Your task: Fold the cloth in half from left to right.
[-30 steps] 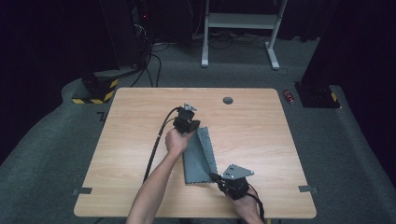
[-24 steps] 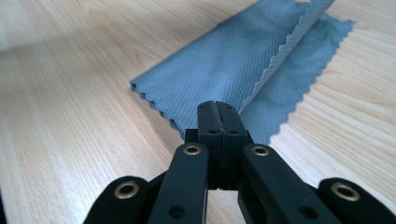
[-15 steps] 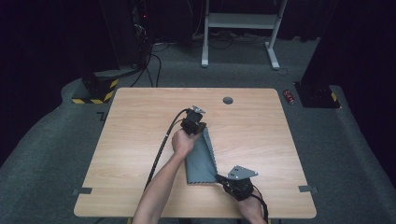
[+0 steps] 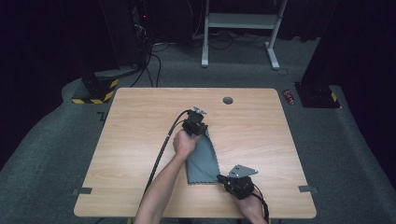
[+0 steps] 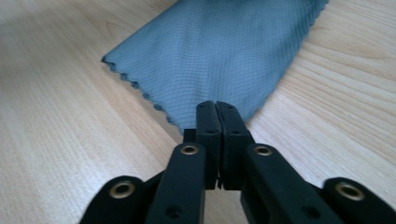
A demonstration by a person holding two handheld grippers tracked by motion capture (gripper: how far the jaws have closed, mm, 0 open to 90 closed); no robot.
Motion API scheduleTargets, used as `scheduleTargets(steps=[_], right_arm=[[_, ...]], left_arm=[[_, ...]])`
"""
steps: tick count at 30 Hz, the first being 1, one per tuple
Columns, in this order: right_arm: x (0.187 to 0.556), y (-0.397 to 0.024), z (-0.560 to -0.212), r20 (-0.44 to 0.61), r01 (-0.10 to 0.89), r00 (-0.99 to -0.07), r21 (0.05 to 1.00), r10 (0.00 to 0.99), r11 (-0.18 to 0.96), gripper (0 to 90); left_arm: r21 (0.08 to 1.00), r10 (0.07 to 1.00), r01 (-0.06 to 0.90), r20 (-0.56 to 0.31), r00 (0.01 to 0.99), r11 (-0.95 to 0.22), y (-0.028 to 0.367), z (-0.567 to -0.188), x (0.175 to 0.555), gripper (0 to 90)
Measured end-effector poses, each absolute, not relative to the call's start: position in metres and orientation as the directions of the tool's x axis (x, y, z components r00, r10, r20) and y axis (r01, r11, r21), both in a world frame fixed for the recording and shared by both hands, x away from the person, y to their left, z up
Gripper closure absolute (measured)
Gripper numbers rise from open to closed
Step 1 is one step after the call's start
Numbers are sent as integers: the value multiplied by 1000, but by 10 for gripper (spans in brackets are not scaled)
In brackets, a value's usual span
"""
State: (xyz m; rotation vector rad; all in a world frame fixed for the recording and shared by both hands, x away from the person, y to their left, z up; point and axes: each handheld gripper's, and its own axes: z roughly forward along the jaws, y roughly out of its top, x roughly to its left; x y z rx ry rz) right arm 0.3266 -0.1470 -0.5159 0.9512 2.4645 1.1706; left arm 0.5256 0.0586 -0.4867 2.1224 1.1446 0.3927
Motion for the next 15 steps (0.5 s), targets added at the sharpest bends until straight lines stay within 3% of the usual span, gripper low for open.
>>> scheduleTargets(steps=[2, 6, 15], right_arm=[[328, -149, -515, 52, 461, -744, 761, 667, 455, 829], [331, -153, -512, 44, 461, -726, 771, 687, 438, 807], [336, -144, -507, 9, 415, -765, 771, 644, 482, 729]], left_arm=[[699, 832, 624, -75, 550, -350, 62, -484, 524, 623], [715, 837, 616, -80, 542, -330, 73, -477, 513, 534], [718, 813, 578, -29, 581, -388, 103, -474, 450, 499]])
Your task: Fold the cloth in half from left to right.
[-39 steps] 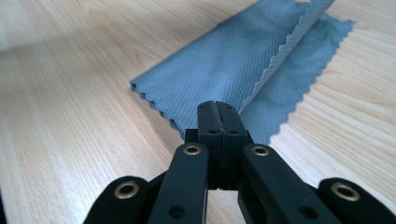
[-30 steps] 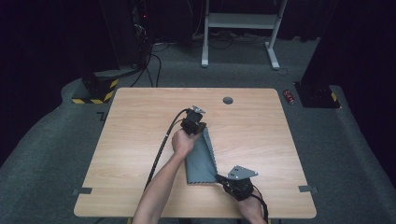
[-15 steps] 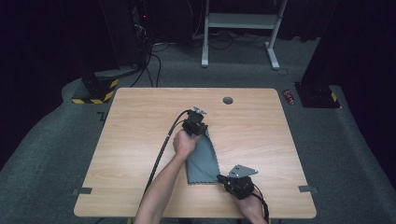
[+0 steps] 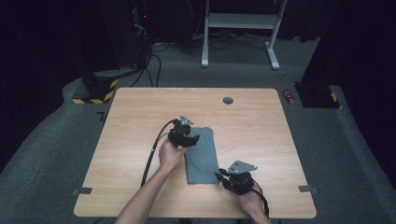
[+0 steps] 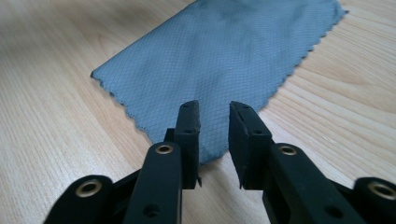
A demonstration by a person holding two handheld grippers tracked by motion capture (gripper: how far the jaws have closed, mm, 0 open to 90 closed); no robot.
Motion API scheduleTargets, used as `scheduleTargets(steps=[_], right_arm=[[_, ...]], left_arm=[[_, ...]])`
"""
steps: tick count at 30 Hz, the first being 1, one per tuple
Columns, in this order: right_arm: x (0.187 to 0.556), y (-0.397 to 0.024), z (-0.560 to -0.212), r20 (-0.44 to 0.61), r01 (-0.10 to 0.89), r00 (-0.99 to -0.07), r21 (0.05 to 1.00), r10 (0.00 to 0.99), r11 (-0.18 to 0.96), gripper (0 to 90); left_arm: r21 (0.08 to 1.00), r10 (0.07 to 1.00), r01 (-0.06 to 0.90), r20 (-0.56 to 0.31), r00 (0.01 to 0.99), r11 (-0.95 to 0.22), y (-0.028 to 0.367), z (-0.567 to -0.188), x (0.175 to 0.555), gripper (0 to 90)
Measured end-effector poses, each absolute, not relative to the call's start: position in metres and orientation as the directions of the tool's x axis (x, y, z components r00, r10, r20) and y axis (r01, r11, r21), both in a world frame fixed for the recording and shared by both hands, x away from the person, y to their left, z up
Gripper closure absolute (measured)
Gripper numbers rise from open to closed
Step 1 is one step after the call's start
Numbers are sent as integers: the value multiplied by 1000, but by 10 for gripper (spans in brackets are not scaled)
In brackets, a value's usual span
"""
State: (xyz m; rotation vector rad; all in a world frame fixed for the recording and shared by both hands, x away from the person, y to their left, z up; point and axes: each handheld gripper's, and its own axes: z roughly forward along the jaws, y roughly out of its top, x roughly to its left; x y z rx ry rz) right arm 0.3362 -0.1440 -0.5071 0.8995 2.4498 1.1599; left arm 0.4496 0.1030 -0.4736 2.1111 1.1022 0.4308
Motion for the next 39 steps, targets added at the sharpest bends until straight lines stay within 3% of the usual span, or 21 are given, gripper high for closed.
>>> scheduleTargets(steps=[10, 16, 22, 31, 34, 39], right_arm=[[342, -139, -516, -16, 417, -792, 716, 611, 560, 723], [350, -144, -517, -60, 430, -759, 702, 649, 568, 717], [354, -150, -516, -23, 456, -748, 708, 664, 539, 717], [350, -145, -518, -13, 440, -770, 715, 638, 544, 649], [349, -143, -519, -14, 435, -777, 711, 630, 552, 667], [350, -142, -518, 10, 429, -802, 704, 597, 565, 805]], left_arm=[[715, 793, 566, -27, 608, -410, 116, -500, 367, 465], [690, 807, 566, 44, 588, -451, 114, -514, 351, 458], [703, 818, 571, 27, 574, -424, 119, -516, 339, 450], [728, 825, 553, 32, 564, -406, 122, -520, 323, 456], [731, 811, 543, 24, 585, -414, 122, -520, 320, 541], [737, 793, 543, -15, 609, -402, 122, -520, 319, 693]])
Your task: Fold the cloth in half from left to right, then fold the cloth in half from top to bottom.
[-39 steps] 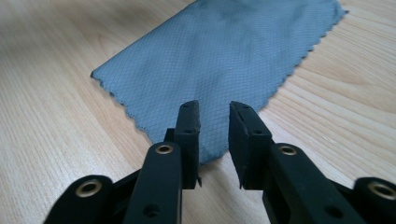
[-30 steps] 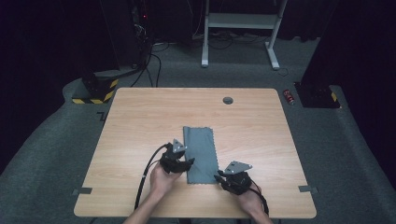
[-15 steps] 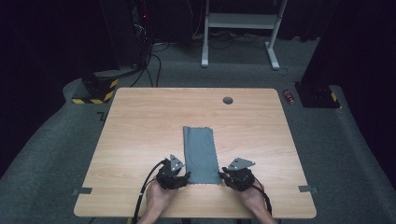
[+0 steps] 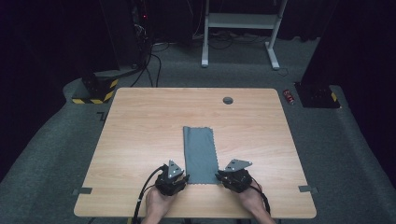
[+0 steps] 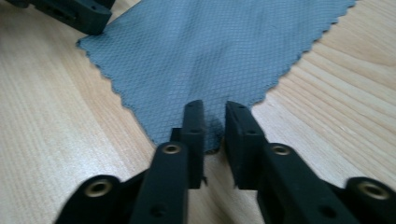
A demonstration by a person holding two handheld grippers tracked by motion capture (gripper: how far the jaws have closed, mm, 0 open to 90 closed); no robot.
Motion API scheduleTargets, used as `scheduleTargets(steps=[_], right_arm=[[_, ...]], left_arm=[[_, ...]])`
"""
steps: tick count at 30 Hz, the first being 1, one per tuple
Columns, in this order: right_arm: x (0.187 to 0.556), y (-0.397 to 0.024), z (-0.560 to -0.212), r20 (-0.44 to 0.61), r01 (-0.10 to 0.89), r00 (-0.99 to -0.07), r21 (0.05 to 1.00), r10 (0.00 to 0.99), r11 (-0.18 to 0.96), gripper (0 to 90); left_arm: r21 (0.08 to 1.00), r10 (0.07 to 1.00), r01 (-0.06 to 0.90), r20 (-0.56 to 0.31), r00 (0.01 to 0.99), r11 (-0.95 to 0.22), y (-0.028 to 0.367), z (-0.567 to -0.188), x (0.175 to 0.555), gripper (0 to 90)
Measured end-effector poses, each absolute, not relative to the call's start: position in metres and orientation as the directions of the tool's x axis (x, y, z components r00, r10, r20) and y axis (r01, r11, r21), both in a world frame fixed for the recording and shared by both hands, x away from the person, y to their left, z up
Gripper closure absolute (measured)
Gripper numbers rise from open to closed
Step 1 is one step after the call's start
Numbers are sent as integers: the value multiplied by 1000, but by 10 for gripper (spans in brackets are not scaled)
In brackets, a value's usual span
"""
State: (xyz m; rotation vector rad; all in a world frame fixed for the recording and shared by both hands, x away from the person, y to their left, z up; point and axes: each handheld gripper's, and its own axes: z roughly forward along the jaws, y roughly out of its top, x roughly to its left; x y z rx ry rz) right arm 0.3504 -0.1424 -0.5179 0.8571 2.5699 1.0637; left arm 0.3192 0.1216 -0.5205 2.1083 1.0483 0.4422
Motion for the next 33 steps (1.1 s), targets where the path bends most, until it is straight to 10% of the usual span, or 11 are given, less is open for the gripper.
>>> scheduleTargets(steps=[6, 22, 33], right_arm=[[350, -139, -517, 5, 421, -813, 696, 582, 582, 885], [322, -126, -515, 1, 382, -855, 678, 519, 628, 883], [365, -127, -498, 36, 438, -795, 725, 606, 532, 832]], left_arm=[[736, 771, 531, -20, 637, -419, 118, -520, 317, 873], [712, 743, 534, -27, 669, -455, 134, -517, 291, 898], [741, 795, 557, -52, 604, -375, 143, -492, 351, 665]])
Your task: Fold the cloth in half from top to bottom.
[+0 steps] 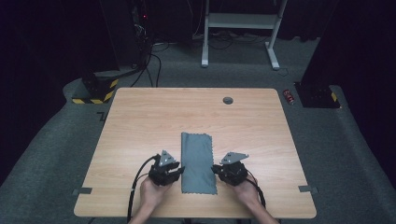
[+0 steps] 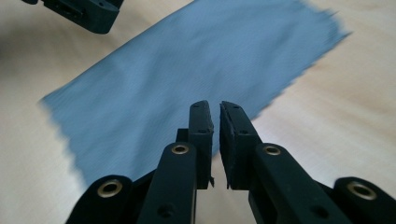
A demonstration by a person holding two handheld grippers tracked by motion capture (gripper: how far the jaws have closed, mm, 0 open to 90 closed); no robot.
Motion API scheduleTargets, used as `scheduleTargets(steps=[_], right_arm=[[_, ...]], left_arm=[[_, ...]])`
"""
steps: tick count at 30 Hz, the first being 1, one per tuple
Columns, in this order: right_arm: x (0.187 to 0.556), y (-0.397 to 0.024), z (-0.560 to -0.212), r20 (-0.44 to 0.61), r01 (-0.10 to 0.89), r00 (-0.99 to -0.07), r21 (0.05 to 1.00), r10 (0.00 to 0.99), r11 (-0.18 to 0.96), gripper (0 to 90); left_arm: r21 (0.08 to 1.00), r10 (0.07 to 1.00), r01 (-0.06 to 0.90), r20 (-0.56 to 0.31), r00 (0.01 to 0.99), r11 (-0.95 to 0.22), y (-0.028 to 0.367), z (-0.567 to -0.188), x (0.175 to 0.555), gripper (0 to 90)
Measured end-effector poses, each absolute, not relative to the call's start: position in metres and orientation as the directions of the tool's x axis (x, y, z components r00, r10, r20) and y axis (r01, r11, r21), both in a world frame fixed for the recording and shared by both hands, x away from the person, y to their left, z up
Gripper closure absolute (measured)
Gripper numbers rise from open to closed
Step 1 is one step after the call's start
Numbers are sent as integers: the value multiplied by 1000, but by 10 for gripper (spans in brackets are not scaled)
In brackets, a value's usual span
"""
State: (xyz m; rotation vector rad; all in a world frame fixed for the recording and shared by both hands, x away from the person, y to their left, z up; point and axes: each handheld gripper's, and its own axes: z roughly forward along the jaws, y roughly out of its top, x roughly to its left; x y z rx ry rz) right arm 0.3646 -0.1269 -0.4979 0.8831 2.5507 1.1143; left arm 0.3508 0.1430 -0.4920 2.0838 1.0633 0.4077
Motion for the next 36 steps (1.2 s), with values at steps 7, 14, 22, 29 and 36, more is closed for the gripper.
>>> scheduleTargets(steps=[7, 14, 22, 29, 36], right_arm=[[408, -119, -494, 22, 475, -732, 733, 681, 487, 832], [447, -109, -502, 18, 531, -663, 717, 749, 452, 829], [474, -101, -505, 13, 562, -612, 710, 791, 424, 800], [489, -93, -509, 0, 581, -599, 688, 801, 435, 767], [499, -85, -512, -13, 595, -602, 659, 798, 460, 802]], left_arm=[[733, 826, 558, 9, 563, -388, 130, -487, 402, 611], [700, 836, 561, 95, 541, -442, 116, -493, 439, 609], [690, 864, 585, 119, 490, -427, 116, -501, 462, 645], [676, 868, 602, 115, 484, -425, 115, -511, 469, 686], [654, 861, 613, 121, 495, -444, 113, -509, 474, 790]])
